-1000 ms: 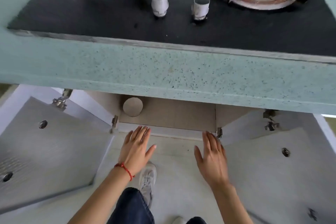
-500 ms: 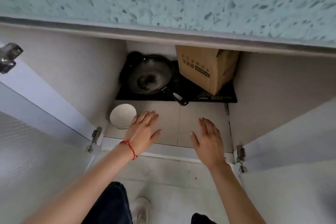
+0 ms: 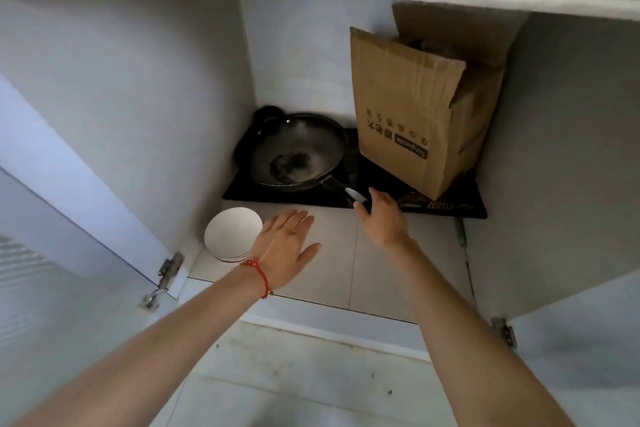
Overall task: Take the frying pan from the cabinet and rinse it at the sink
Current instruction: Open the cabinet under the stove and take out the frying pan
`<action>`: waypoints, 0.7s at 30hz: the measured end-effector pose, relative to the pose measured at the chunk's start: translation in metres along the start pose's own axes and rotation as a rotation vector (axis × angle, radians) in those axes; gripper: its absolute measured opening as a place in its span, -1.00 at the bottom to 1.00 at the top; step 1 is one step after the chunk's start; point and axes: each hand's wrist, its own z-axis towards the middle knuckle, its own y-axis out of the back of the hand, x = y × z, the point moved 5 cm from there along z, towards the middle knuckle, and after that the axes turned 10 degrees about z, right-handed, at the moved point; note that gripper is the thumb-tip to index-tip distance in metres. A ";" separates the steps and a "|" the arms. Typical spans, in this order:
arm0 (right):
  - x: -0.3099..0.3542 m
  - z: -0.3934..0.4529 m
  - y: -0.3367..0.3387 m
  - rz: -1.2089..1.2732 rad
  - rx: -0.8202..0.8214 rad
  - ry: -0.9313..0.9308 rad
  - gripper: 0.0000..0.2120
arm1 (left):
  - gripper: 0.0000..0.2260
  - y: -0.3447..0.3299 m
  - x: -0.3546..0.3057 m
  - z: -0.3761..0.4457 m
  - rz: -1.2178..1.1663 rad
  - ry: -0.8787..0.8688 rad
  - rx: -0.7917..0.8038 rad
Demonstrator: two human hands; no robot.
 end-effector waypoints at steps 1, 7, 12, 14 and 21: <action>0.000 0.007 -0.007 0.040 0.036 -0.041 -0.46 | -0.52 -0.003 0.003 -0.002 0.011 0.010 0.005; -0.003 0.021 -0.023 0.138 -0.037 -0.138 -0.63 | -0.36 -0.017 0.020 -0.004 -0.270 0.150 0.057; 0.009 -0.006 -0.045 0.256 -0.064 -0.127 -0.68 | -0.33 -0.031 0.018 0.005 -0.455 0.281 0.185; 0.015 -0.018 -0.054 0.291 -0.081 -0.134 -0.69 | -0.47 -0.044 0.014 0.009 -0.521 0.326 0.256; 0.028 -0.056 -0.064 0.428 -0.171 -0.180 -0.66 | -0.64 -0.075 -0.002 0.020 -1.157 0.765 0.390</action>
